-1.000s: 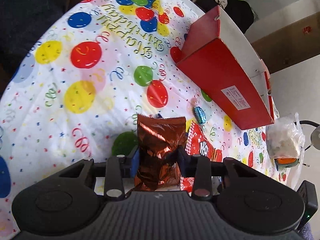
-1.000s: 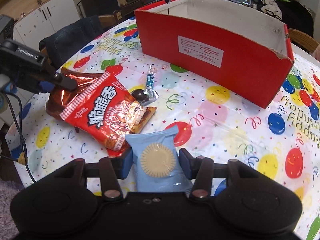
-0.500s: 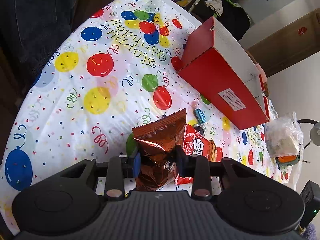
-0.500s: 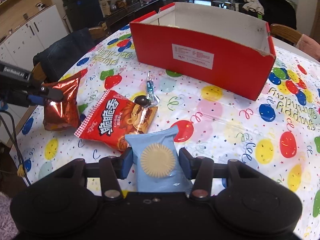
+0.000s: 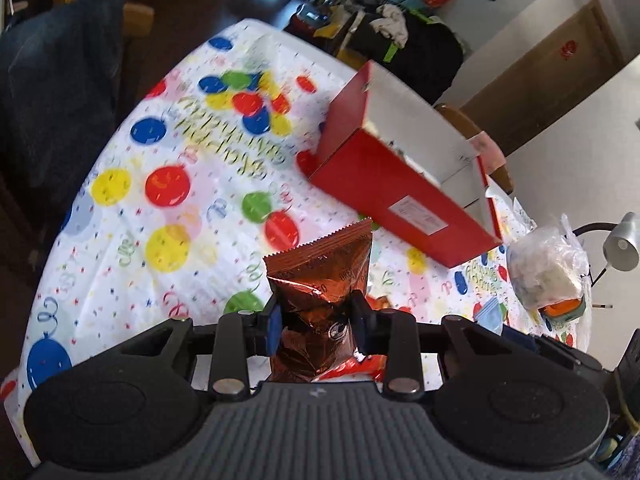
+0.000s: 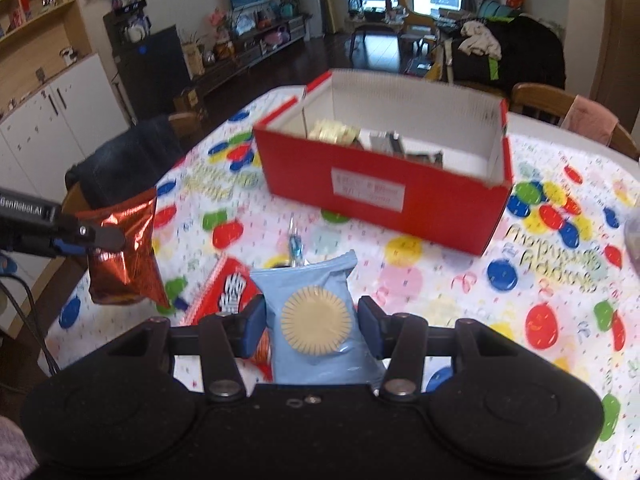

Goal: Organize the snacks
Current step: 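Carry both held packets up and over into the red box, then open both grippers to release the packets into the box, then withdraw both tools from the box toward the remaining snacks, then grasp the white milk candy packet with the left gripper while the right grasps the red snack bag, then lift both held packets up and carry them over into the red box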

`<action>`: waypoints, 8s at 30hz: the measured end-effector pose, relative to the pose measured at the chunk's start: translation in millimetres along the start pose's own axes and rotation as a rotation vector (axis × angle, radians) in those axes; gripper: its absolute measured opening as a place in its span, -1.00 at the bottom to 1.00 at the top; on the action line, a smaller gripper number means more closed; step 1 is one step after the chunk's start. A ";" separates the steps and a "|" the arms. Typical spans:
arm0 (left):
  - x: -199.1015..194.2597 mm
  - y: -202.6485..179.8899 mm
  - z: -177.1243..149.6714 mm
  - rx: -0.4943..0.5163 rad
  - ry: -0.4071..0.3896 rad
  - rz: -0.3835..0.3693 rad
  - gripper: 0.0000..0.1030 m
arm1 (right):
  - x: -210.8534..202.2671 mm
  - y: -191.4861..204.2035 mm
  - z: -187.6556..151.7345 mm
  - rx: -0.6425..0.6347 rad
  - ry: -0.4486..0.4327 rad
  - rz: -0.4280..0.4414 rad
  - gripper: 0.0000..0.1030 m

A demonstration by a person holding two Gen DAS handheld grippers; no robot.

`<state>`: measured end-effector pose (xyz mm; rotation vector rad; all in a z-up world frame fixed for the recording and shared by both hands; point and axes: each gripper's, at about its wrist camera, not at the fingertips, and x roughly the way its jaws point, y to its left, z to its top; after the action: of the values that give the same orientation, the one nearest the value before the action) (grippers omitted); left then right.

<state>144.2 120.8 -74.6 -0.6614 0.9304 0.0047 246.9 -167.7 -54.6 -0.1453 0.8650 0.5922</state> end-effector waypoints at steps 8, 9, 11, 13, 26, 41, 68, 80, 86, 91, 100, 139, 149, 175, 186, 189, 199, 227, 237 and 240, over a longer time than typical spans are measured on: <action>-7.1 -33.8 28.1 0.068 -0.054 -0.032 -0.36 | -13.3 -14.7 38.0 0.006 -0.076 -0.029 -0.06; -6.9 -39.1 33.0 0.077 -0.062 -0.033 -0.36 | -13.7 -17.7 43.7 0.008 -0.085 -0.031 -0.06; -6.2 -50.1 43.2 0.097 -0.078 -0.040 -0.36 | -13.1 -21.8 55.0 0.002 -0.104 -0.042 -0.06; -4.4 -61.9 54.1 0.119 -0.094 -0.044 -0.36 | -11.0 -26.8 68.0 -0.004 -0.121 -0.052 -0.06; 46.9 -122.0 124.8 0.231 -0.115 0.009 -0.36 | 32.2 -69.5 134.4 0.002 -0.131 -0.107 -0.06; 150.3 -150.9 174.8 0.262 0.013 0.109 -0.36 | 118.9 -107.5 158.1 -0.031 0.007 -0.167 -0.06; 238.8 -161.0 169.3 0.356 0.210 0.241 -0.33 | 190.6 -113.6 160.1 -0.086 0.171 -0.131 -0.06; 207.4 -156.6 166.7 0.333 0.139 0.193 0.02 | 150.5 -105.8 158.6 -0.070 0.116 -0.091 0.16; 170.4 -157.4 161.2 0.347 0.065 0.152 0.12 | 111.2 -96.5 158.0 -0.054 0.062 -0.071 0.23; 133.2 -156.6 151.6 0.358 0.010 0.122 0.23 | 76.5 -83.7 155.5 -0.030 0.004 -0.048 0.50; 60.9 -142.2 123.4 0.396 -0.080 0.087 0.43 | 22.6 -44.5 137.5 -0.027 -0.067 -0.013 0.79; -1.7 3.0 -14.2 0.223 -0.083 0.262 0.56 | 122.8 72.0 -23.7 -0.981 0.256 0.290 0.92; 6.4 -3.8 -12.9 0.280 -0.048 0.212 0.56 | 131.3 61.3 -8.4 -0.824 0.303 0.330 0.41; 139.5 -38.9 -11.7 0.440 0.227 0.178 0.47 | 58.6 -38.3 -19.5 -0.153 0.201 0.049 0.34; 130.0 -38.6 -18.6 0.483 0.191 0.249 -0.10 | 55.2 -37.7 -23.7 -0.042 0.183 -0.048 0.34; 120.7 -27.9 -15.5 0.432 0.177 0.233 -0.10 | 50.3 -38.5 -22.3 0.003 0.160 -0.086 0.34; 35.1 -34.2 69.9 0.322 -0.090 0.198 -0.11 | 12.2 -51.5 54.2 0.150 -0.047 -0.118 0.34; 111.8 -162.8 182.4 0.448 -0.109 0.123 -0.10 | 63.6 -131.4 183.2 0.081 -0.074 -0.146 0.34; 184.3 -172.8 198.4 0.459 0.008 0.176 -0.11 | 112.6 -137.4 187.9 0.060 0.007 -0.149 0.34; 198.7 -176.0 198.6 0.476 0.032 0.193 -0.11 | 124.1 -136.3 188.1 0.054 0.032 -0.146 0.34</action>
<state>461.9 30.3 -47.2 -0.1305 0.9791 -0.0542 509.8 -161.1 -41.1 -0.1676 0.8920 0.4301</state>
